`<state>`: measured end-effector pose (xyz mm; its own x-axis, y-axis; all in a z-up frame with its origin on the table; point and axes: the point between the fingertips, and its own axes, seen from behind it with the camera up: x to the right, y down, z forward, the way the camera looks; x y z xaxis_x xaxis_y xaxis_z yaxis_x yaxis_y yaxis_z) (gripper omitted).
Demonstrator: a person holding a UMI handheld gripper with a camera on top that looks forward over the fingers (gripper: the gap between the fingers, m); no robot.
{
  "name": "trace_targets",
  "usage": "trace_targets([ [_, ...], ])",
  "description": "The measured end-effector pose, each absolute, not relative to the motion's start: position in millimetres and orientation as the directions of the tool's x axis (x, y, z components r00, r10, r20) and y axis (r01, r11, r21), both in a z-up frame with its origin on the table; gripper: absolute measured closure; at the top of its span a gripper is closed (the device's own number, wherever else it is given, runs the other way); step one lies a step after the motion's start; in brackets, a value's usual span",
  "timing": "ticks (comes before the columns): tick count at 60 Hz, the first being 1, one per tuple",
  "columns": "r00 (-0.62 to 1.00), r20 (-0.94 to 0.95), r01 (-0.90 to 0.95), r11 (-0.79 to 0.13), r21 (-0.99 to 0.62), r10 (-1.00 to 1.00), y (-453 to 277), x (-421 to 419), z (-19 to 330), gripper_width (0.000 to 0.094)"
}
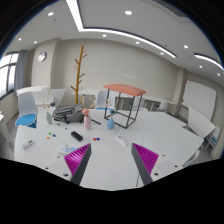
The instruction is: Unplug charger
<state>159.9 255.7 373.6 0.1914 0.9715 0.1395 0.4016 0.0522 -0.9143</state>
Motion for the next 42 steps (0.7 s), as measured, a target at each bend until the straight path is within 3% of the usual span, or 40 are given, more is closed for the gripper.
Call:
trace_targets([
  [25, 0.089, 0.152, 0.452, 0.096, -0.887, 0.984, 140.1, 135.4, 318.8, 0.0083],
  [42, -0.015, 0.082, 0.456, 0.079, -0.886, 0.997, 32.8, 108.2, 239.8, 0.0087],
])
